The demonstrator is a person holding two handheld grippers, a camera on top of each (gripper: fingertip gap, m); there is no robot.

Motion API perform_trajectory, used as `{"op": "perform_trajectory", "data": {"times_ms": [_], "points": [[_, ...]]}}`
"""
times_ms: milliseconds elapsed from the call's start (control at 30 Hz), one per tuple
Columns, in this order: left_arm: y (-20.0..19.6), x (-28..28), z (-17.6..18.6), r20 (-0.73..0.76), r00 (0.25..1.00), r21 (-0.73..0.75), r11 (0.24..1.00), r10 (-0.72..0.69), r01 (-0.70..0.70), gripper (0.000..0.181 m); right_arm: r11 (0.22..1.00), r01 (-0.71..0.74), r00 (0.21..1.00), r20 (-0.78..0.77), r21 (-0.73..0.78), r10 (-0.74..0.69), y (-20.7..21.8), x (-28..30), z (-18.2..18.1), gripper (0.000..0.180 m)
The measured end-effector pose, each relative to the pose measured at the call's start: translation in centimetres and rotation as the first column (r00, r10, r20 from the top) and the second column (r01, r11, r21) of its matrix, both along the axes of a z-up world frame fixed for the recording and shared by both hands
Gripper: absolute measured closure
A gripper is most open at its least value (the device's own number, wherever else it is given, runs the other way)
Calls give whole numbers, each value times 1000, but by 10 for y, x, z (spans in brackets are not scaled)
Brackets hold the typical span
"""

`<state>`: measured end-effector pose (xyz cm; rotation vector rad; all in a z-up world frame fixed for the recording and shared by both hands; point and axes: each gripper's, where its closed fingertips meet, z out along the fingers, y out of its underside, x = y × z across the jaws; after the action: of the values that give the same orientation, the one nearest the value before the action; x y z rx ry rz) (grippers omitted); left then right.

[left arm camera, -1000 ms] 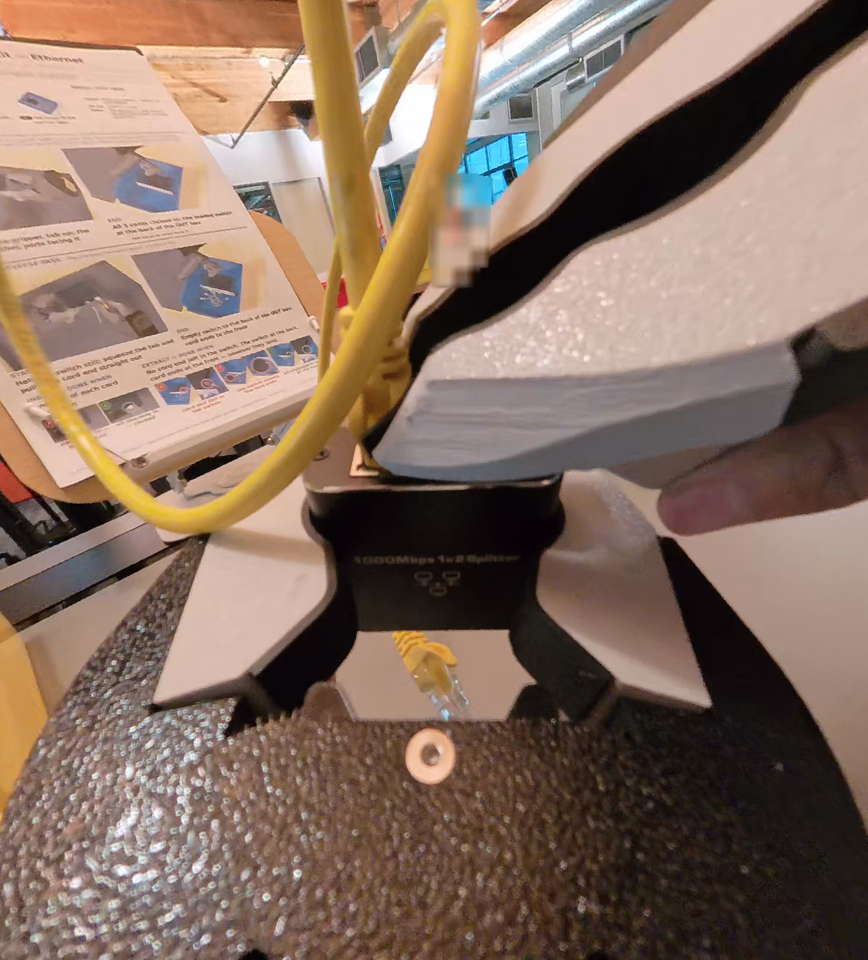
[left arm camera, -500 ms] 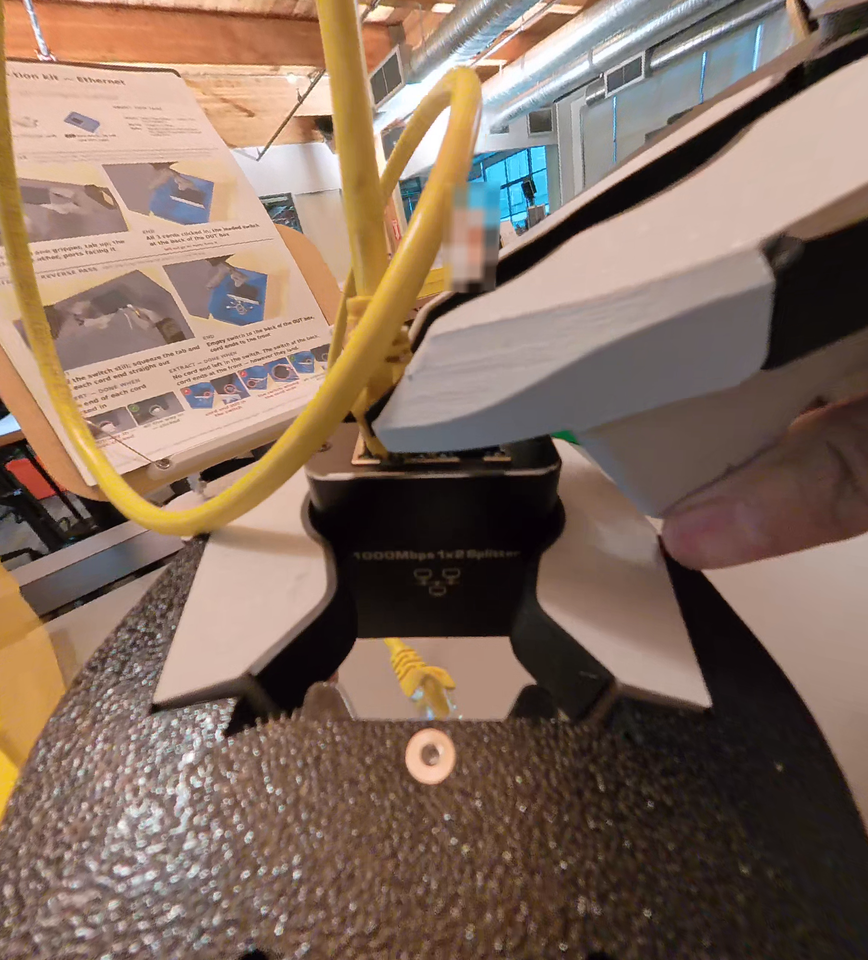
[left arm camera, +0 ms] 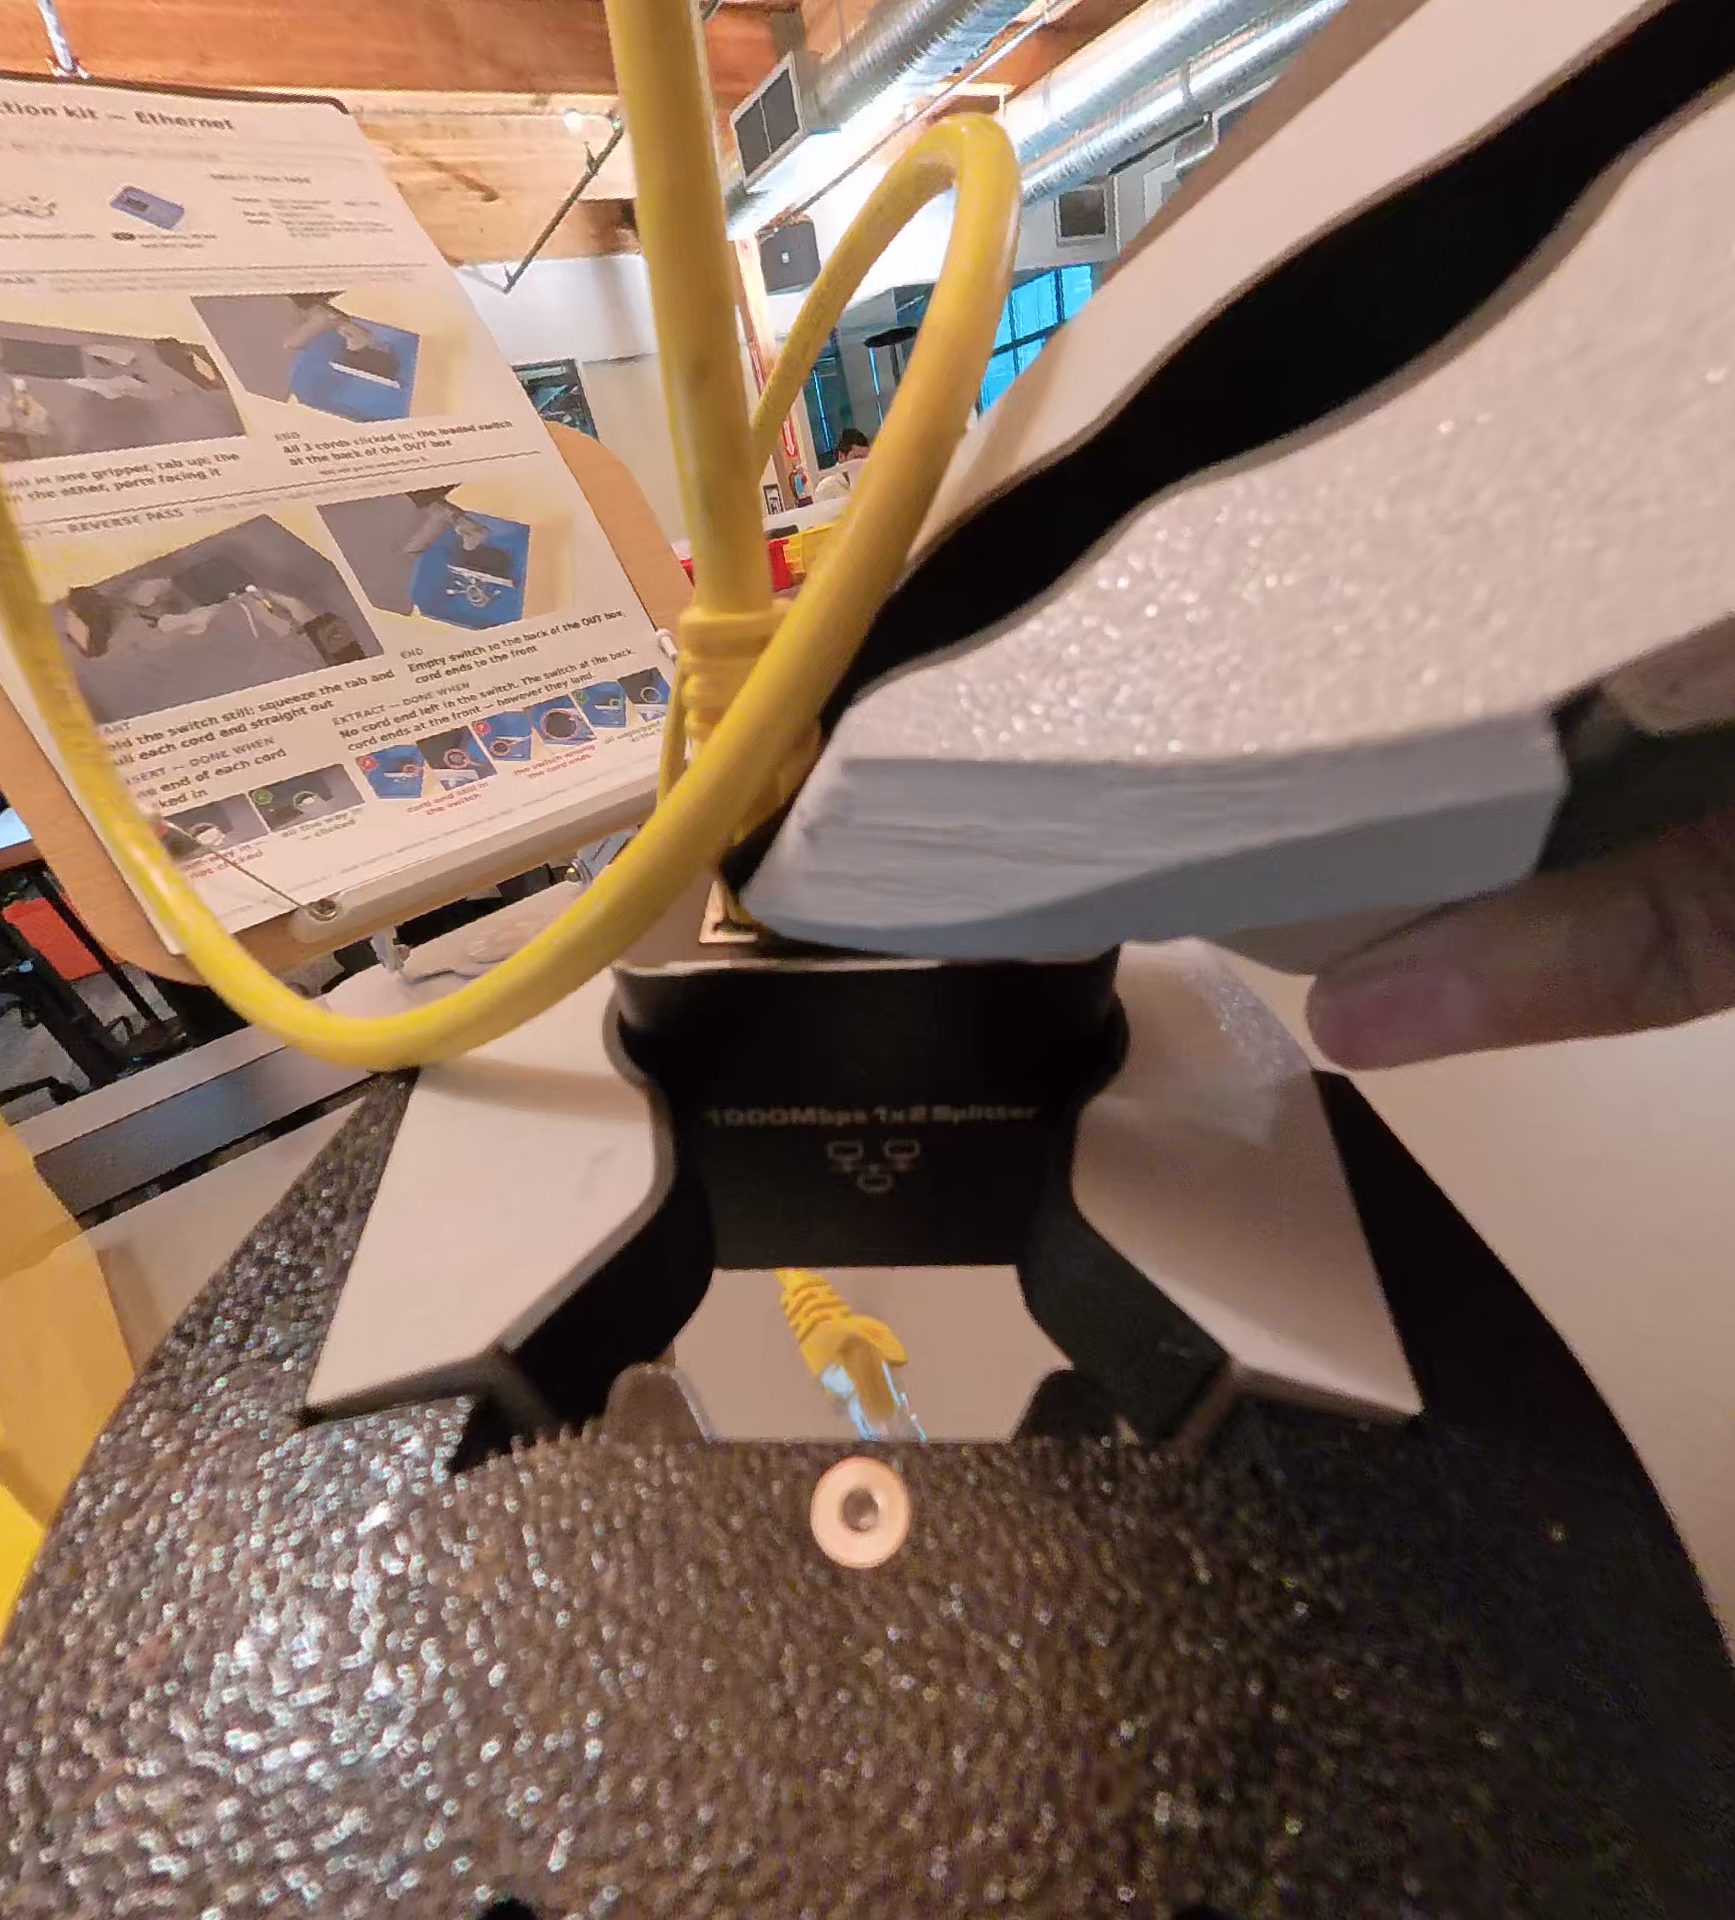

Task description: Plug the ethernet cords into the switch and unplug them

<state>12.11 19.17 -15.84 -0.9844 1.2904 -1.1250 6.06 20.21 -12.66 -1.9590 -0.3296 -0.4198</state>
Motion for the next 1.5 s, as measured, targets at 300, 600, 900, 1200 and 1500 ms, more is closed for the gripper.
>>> {"op": "perform_trajectory", "data": {"times_ms": [300,600,900,1200,1500], "points": [[-1,-1,2,17,1000,-21,1000,-20,20,101,1000,-13,998,-64,17,14,1,-1,1,167],[0,0,1,16,1000,-15,1000,-18,18,104,1000,6,999,-33,-6,-6,0,0,0,168],[-8,1,1,-3,998,-75,995,-69,69,105,999,5,999,43,-33,-4,-2,3,1,166],[0,-2,5,9,1000,38,999,-4,3,101,999,-47,989,-139,-23,43,-2,-3,4,166],[-4,-9,23,74,997,68,998,7,-12,106,985,-69,941,-317,156,116,-6,-14,20,166]]}}
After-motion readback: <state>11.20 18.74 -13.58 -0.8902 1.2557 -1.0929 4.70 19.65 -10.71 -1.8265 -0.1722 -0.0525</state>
